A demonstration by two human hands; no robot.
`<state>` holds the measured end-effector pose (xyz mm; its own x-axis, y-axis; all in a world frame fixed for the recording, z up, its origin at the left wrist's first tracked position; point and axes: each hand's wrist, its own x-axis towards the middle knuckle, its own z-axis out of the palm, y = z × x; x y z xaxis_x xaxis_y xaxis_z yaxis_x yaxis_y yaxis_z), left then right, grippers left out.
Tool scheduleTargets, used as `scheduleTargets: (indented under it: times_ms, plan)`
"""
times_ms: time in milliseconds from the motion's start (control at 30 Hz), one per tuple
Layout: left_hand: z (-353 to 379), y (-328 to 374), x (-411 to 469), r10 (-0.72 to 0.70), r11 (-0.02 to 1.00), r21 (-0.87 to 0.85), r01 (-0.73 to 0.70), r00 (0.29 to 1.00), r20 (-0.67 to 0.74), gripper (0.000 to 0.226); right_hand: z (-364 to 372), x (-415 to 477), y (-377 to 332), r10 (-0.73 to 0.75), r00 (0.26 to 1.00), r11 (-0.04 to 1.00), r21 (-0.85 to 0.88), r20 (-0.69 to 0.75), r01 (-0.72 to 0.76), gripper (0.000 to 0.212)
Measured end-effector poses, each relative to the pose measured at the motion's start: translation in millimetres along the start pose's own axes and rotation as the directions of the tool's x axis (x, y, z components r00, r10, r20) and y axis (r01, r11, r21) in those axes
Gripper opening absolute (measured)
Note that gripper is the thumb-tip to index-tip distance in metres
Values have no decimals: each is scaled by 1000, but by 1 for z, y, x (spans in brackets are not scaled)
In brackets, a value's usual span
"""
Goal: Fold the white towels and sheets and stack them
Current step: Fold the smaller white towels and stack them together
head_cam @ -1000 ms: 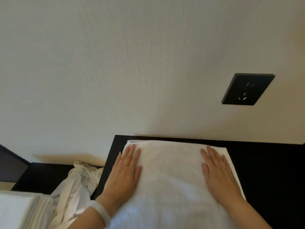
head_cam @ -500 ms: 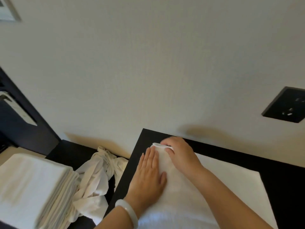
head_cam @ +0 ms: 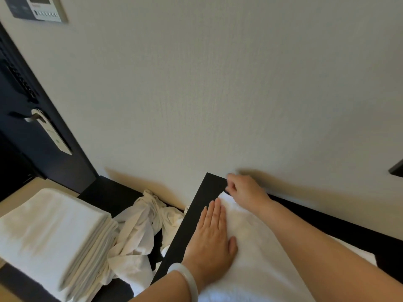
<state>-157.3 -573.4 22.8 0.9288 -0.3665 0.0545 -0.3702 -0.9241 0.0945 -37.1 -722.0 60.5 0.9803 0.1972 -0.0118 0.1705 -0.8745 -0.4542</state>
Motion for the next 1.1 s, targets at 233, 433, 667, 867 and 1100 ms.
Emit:
scheduleTargets:
  times_ms: [233, 433, 667, 867, 1100]
  plan:
    - [9, -2, 6, 27, 1000, 8, -27, 998, 65, 75, 26, -41, -18, -193, 962, 981, -73, -194, 182, 23]
    - [8, -4, 8, -3, 999, 55, -1, 997, 74, 75, 26, -75, 23, 25, 992, 919, -388, -127, -73, 49]
    - [-1, 36, 20, 171, 984, 27, -174, 981, 87, 64, 25, -150, 14, 254, 953, 904, -309, -167, -295, 57]
    - [20, 39, 41, 126, 991, 15, -130, 980, 157, 62, 12, -189, 86, 390, 905, 850, -310, -171, -425, 65]
    - [5, 59, 49, 39, 999, 9, -40, 992, 122, 67, -10, -186, 78, 423, 864, 820, -289, -273, -493, 62]
